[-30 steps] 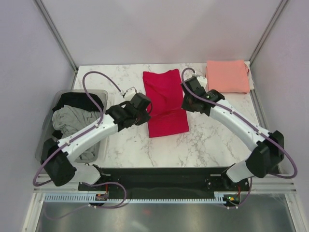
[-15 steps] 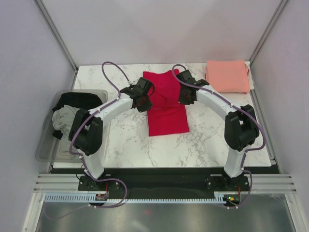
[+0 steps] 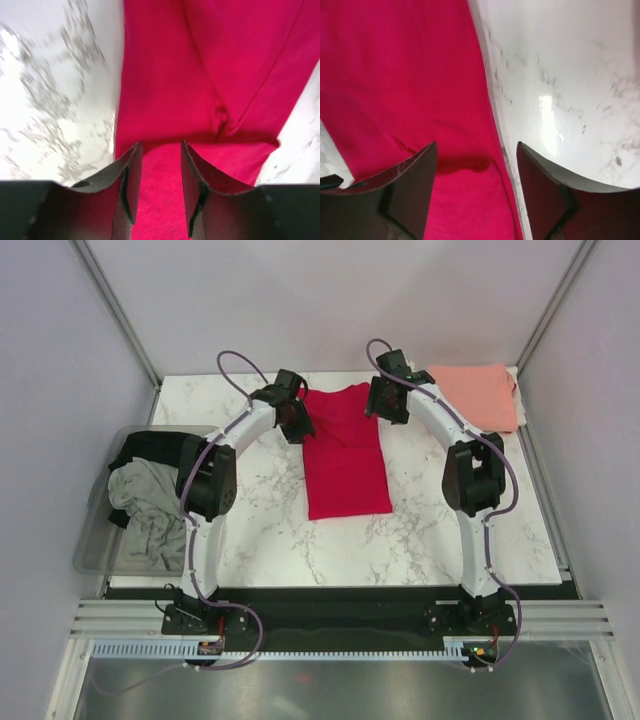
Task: Fold and stack the t-shirts
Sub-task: Fold the tshirt
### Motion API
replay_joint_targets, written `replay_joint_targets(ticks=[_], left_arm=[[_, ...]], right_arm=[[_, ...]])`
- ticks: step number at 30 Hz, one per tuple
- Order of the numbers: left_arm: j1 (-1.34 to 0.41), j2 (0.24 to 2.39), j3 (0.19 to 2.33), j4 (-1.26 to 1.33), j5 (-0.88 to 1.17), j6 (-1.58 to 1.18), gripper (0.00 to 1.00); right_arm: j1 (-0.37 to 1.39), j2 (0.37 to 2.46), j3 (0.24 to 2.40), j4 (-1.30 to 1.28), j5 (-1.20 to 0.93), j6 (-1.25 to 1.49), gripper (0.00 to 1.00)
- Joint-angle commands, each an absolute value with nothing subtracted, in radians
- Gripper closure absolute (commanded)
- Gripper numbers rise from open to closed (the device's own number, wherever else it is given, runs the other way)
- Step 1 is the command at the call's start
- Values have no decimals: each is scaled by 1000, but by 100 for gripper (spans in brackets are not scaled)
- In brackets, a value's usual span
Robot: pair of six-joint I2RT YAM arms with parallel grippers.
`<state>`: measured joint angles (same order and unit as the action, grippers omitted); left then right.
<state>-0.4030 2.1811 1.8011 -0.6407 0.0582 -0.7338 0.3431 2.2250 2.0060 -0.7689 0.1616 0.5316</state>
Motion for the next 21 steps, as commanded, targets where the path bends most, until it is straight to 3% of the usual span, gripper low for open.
replay_joint_targets(ticks=[1, 4, 7, 10, 13, 17, 21], left_arm=[[-341, 2192, 1971, -787, 146, -644, 55], [-341, 2070, 1872, -781, 115, -643, 54], [-342, 1958, 1663, -709, 124, -655, 54], [-359, 1810, 1433, -614, 155, -663, 56], [-380, 1671, 1222, -517, 198, -678, 57], [-417, 1517, 984, -431, 187, -728, 57], [-462, 1445, 878, -376, 175, -761, 58]], right_arm=[[319, 2165, 2137, -864, 167, 492, 26], [319, 2029, 1970, -816, 163, 489, 24], [319, 1857, 1668, -692, 86, 515, 24], [321, 1717, 1333, -575, -50, 529, 26], [319, 1628, 1142, -471, -178, 535, 28], [319, 1568, 994, -394, -215, 554, 34], [321, 1571, 901, -325, -247, 569, 38]])
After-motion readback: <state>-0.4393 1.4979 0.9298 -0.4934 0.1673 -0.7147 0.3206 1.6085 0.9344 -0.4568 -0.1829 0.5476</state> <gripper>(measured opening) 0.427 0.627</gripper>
